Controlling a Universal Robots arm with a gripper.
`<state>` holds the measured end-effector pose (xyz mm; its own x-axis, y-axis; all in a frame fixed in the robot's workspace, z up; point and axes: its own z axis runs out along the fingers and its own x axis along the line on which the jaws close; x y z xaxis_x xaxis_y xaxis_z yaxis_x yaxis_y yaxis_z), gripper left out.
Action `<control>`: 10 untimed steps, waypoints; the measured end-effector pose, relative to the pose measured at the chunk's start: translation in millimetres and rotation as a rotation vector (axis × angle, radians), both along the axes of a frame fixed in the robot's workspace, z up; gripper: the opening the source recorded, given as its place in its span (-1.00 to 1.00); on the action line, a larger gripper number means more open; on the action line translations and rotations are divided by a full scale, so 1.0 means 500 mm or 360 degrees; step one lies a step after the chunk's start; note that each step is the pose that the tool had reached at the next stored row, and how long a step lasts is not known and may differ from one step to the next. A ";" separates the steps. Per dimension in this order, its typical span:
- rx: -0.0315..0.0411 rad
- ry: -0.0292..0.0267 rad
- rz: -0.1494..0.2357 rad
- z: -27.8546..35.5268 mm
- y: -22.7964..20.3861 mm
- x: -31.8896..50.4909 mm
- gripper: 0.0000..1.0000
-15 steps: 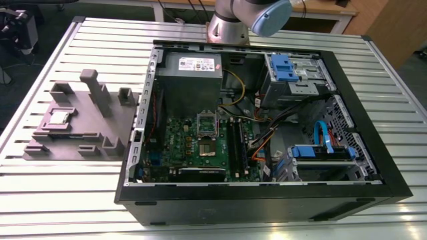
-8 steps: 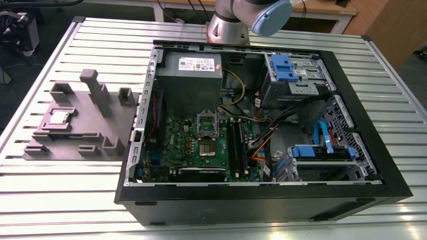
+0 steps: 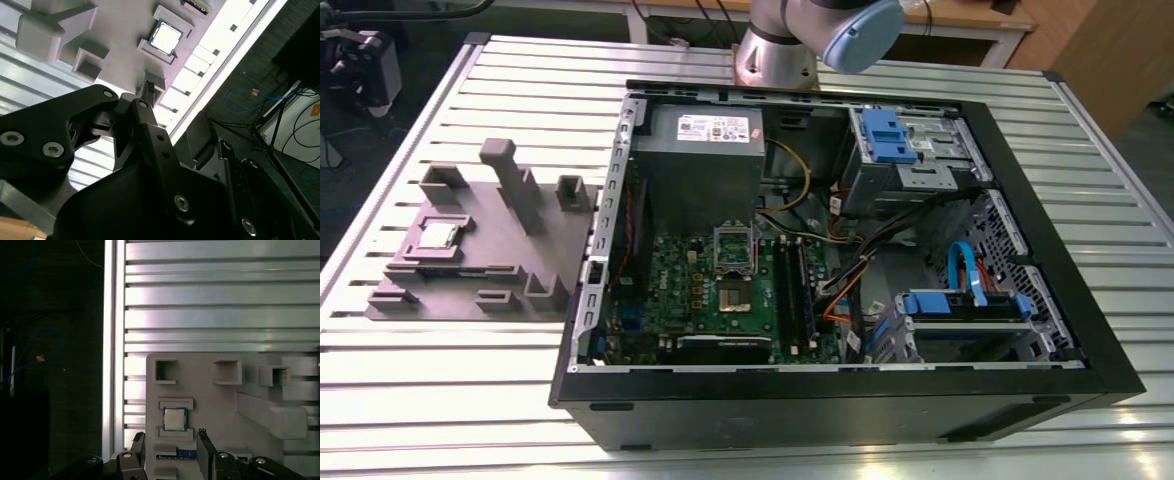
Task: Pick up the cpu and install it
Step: 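Pick up the cpu and move it towards the insertion slot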
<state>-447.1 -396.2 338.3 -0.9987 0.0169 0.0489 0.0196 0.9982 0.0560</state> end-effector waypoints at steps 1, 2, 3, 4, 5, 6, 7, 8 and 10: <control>0.0000 0.00002 0.0000 -0.001 0.0000 0.000 0.07; 0.0000 0.00002 0.0000 -0.003 0.0000 0.000 0.07; 0.0000 0.00003 0.0000 -0.004 0.0000 0.000 0.07; 0.0000 0.00004 0.0000 -0.005 0.0000 0.000 0.07; 0.0000 0.00003 0.0000 -0.005 0.0000 0.000 0.07; 0.0000 0.00002 0.0000 -0.005 0.0000 0.000 0.07; 0.0000 0.00002 0.0000 -0.005 0.0000 0.000 0.07; 0.0000 0.00002 0.0000 -0.005 0.0000 0.000 0.07; 0.0000 -0.00003 0.0000 -0.007 0.0000 0.000 0.07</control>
